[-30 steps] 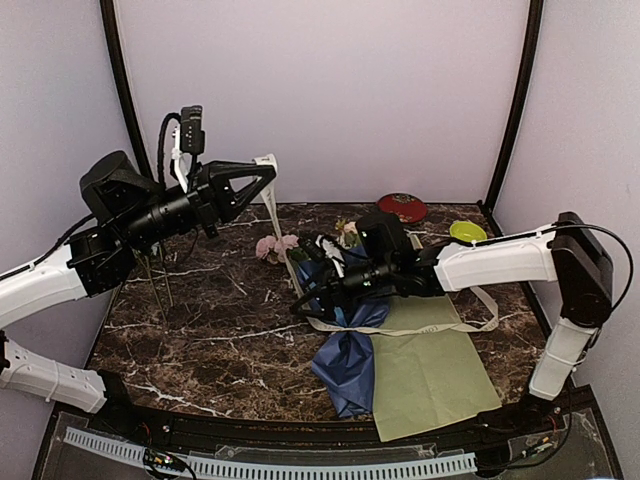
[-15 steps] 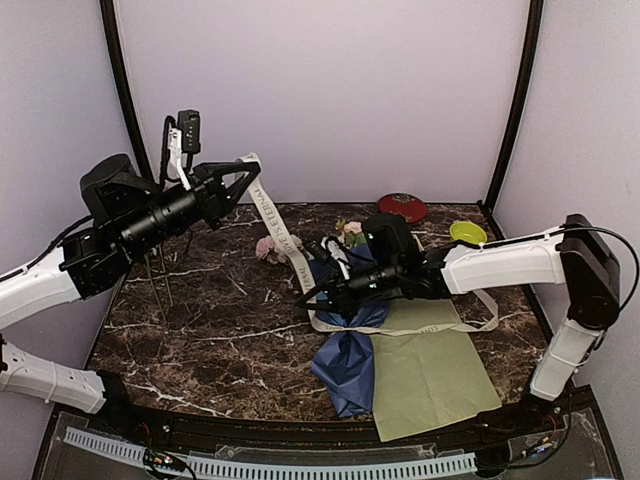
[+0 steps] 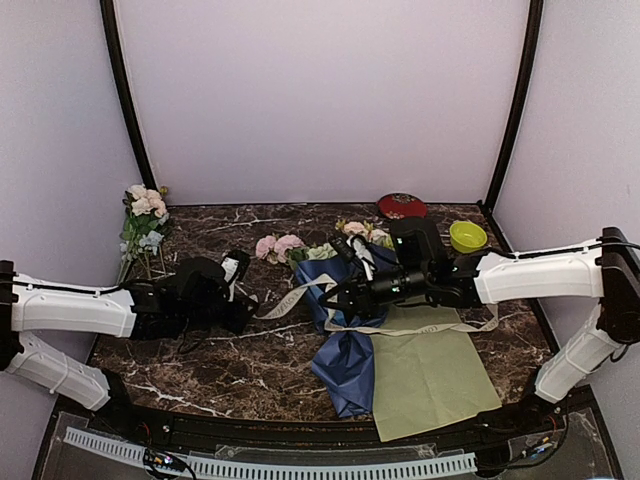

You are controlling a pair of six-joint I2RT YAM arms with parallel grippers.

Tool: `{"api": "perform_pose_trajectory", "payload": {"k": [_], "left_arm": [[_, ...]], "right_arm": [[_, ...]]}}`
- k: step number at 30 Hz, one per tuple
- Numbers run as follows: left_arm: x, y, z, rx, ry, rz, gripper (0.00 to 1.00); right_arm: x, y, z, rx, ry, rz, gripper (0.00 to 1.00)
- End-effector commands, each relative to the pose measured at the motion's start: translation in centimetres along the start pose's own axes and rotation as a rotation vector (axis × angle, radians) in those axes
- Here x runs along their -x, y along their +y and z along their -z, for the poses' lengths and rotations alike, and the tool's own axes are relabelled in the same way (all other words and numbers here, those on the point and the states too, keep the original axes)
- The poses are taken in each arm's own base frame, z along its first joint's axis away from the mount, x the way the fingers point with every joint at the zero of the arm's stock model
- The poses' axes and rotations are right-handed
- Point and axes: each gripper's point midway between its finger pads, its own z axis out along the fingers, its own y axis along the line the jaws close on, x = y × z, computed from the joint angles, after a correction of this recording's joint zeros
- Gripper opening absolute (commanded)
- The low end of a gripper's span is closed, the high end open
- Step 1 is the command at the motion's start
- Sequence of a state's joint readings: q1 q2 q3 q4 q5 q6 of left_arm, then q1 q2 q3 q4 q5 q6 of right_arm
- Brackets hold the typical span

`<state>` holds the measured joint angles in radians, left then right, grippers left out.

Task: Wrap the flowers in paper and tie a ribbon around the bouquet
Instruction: Cross the half-tied ribbon over the folded bouquet.

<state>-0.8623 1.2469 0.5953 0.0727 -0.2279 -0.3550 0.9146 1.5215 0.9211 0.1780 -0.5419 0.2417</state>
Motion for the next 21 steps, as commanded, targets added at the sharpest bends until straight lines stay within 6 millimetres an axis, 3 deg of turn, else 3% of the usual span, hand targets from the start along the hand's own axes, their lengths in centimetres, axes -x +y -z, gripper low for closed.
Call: {"api": "perform_pose_trajectory", "payload": {"k": [1, 2, 3, 11, 16, 21], "left_arm": [[1.6, -1.1, 0.3, -0.041, -0.047, -0.017, 0.11], [2.1, -1.2, 0.6, -0.045, -0.059, -0.035, 0.01], [2.9, -1.3, 1.0, -0.051, -0.084, -0.057, 0.00], [10.4, -1.0, 5.4, 0.031, -0.261, -0.212, 0.00], [17.7, -2.4, 8.9, 0.043, -0.434, -0.255, 0.00], [22.4, -3.3, 9.2, 0.058, -0.498, -0.270, 0.00]], "right_arm": [[-1.0, 0.3, 0.2, 0.032, 0.028, -0.037, 0.00], [-1.3, 0.2, 0.2, 0.027, 0.046, -0.039, 0.00], [-1.7, 0.1, 0.2, 0.019, 0.064, -0.037, 0.00], [-4.0, 0.9, 0.2, 0.079, 0.199, -0.012, 0.00], [-5.3, 2.2, -0.1, 0.185, 0.255, -0.012, 0.00], [-6.0, 3.3, -0.5, 0.272, 0.289, -0.011, 0.00]]}}
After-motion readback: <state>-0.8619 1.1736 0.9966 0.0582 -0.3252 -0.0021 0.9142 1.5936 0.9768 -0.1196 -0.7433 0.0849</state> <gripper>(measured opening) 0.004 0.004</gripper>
